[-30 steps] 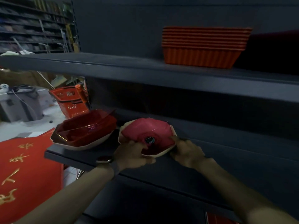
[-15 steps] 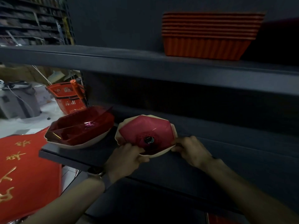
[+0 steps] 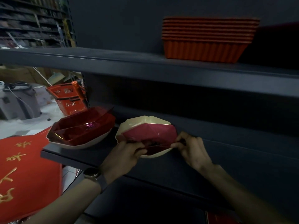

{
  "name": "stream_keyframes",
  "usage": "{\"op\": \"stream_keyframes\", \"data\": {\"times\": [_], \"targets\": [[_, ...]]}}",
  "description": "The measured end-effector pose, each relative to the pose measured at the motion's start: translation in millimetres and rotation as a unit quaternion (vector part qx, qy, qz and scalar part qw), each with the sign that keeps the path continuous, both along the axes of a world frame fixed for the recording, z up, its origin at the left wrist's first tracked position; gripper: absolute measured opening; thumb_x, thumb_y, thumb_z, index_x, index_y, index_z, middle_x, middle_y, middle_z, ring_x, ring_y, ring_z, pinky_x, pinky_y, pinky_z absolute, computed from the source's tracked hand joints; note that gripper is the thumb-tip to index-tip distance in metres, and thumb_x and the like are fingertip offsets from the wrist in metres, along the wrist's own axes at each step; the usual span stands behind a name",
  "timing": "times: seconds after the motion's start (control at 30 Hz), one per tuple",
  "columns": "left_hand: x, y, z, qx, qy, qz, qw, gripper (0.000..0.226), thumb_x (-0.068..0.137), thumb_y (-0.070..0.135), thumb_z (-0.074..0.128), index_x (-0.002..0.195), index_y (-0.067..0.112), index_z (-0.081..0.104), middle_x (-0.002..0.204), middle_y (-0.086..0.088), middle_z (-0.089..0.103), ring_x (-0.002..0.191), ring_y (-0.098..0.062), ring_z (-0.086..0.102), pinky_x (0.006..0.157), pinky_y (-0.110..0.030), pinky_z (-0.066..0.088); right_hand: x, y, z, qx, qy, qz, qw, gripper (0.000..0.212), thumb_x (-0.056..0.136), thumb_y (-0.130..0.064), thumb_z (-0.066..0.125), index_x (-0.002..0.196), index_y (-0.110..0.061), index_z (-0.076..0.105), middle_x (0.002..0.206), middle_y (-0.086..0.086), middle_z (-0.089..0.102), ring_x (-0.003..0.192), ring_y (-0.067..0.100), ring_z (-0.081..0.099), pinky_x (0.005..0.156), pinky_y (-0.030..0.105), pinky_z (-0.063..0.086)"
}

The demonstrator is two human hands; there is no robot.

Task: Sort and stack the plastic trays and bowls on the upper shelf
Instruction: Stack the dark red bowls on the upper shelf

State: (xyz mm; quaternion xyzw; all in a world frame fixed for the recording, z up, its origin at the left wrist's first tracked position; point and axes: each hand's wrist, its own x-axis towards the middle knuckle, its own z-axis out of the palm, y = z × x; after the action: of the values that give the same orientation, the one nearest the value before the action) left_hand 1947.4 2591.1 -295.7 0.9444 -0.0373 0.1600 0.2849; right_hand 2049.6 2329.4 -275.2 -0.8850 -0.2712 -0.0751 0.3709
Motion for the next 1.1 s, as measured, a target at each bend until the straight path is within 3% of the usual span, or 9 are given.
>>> {"op": "stream_keyframes", "data": {"times": [0.2, 0.3, 0.4, 0.47, 0.6, 0.73, 0.87, 1.0, 1.1], "targets": [[-6.0, -0.2, 7.5, 0.008, -0.064, 0.016, 0.998, 0.017, 0.097, 0.039, 0.070, 0.102, 0.026, 0.078, 0.117, 0.017, 0.063, 0.110, -0.003, 0.061, 0.092, -0.033, 0.057, -20.8, 0.2, 8.8, 0.042, -0.032, -0.002, 0.999, 0.025, 0.098, -0.013, 0.075, 0.085, -0.031, 0.063, 0.070, -0.028, 0.068, 0.064, -0.003, 0.065, 0.057, 0.007, 0.043], [-15.5, -4.5, 16.3, 0.028, -0.132, 0.071, 0.988, 0.020, 0.092, 0.044, 0.074, 0.101, 0.026, 0.078, 0.120, 0.008, 0.053, 0.113, -0.009, 0.048, 0.094, -0.022, 0.045, -33.1, -3.6, 19.4, 0.063, -0.034, -0.006, 0.997, 0.022, 0.097, -0.011, 0.075, 0.084, -0.026, 0.065, 0.073, -0.029, 0.070, 0.064, -0.003, 0.066, 0.057, 0.007, 0.045], [-27.9, -12.1, 33.4, 0.061, -0.106, 0.112, 0.986, 0.039, 0.092, 0.066, 0.054, 0.109, 0.035, 0.071, 0.112, 0.005, 0.064, 0.103, -0.021, 0.062, 0.081, -0.034, 0.054, -46.3, -6.6, 30.0, 0.089, -0.037, -0.014, 0.995, 0.020, 0.097, -0.013, 0.076, 0.084, -0.025, 0.066, 0.071, -0.010, 0.073, 0.060, 0.006, 0.067, 0.055, 0.014, 0.049], [-37.1, -15.3, 40.8, 0.066, -0.073, 0.118, 0.988, 0.038, 0.096, 0.068, 0.047, 0.118, 0.042, 0.063, 0.108, 0.006, 0.072, 0.098, -0.026, 0.069, 0.080, -0.040, 0.056, -56.5, -9.0, 36.3, 0.104, -0.047, -0.013, 0.993, 0.018, 0.096, -0.016, 0.077, 0.085, -0.026, 0.067, 0.071, -0.011, 0.073, 0.060, 0.005, 0.067, 0.054, 0.013, 0.049], [-57.5, -22.7, 44.3, 0.014, -0.128, 0.084, 0.988, 0.030, 0.099, 0.062, 0.049, 0.119, 0.043, 0.059, 0.098, 0.004, 0.075, 0.084, -0.024, 0.074, 0.077, -0.040, 0.059, -82.5, -15.5, 50.4, 0.111, -0.083, -0.007, 0.990, 0.016, 0.094, -0.019, 0.079, 0.089, -0.030, 0.068, 0.077, -0.015, 0.073, 0.069, 0.000, 0.070, 0.061, 0.010, 0.049], [-78.9, -34.0, 62.6, -0.045, -0.105, 0.066, 0.991, 0.019, 0.099, 0.046, 0.065, 0.118, 0.046, 0.065, 0.091, 0.022, 0.072, 0.086, -0.006, 0.071, 0.079, -0.027, 0.051, -112.4, -27.9, 64.8, 0.121, -0.129, -0.002, 0.984, 0.026, 0.091, -0.013, 0.081, 0.087, -0.034, 0.065, 0.076, -0.024, 0.070, 0.072, -0.007, 0.069, 0.064, 0.004, 0.046], [-105.4, -45.5, 78.9, -0.023, -0.168, 0.061, 0.984, 0.020, 0.093, 0.051, 0.069, 0.111, 0.043, 0.072, 0.092, 0.017, 0.072, 0.074, -0.002, 0.069, 0.072, -0.023, 0.052, -136.9, -41.4, 77.0, 0.127, -0.112, -0.055, 0.984, 0.015, 0.089, -0.022, 0.084, 0.088, -0.025, 0.070, 0.077, -0.015, 0.072, 0.075, 0.001, 0.068, 0.063, 0.011, 0.048], [-136.1, -63.8, 100.7, -0.142, -0.155, 0.044, 0.977, 0.019, 0.083, 0.052, 0.081, 0.090, 0.034, 0.083, 0.075, 0.022, 0.076, 0.070, 0.003, 0.072, 0.068, -0.015, 0.052, -171.4, -50.8, 90.4, 0.133, -0.163, -0.053, 0.976, 0.014, 0.084, -0.022, 0.088, 0.086, -0.023, 0.073, 0.076, -0.016, 0.070, 0.078, 0.005, 0.068, 0.066, 0.008, 0.046], [-159.1, -76.8, 112.9, -0.166, -0.173, 0.021, 0.971, 0.015, 0.082, 0.046, 0.082, 0.087, 0.032, 0.084, 0.073, 0.024, 0.076, 0.070, 0.004, 0.073, 0.066, -0.010, 0.051, -198.9, -61.5, 96.6, 0.142, -0.187, -0.044, 0.971, 0.015, 0.083, -0.024, 0.088, 0.088, -0.024, 0.074, 0.074, -0.014, 0.069, 0.074, 0.009, 0.068, 0.063, 0.012, 0.049]]}}
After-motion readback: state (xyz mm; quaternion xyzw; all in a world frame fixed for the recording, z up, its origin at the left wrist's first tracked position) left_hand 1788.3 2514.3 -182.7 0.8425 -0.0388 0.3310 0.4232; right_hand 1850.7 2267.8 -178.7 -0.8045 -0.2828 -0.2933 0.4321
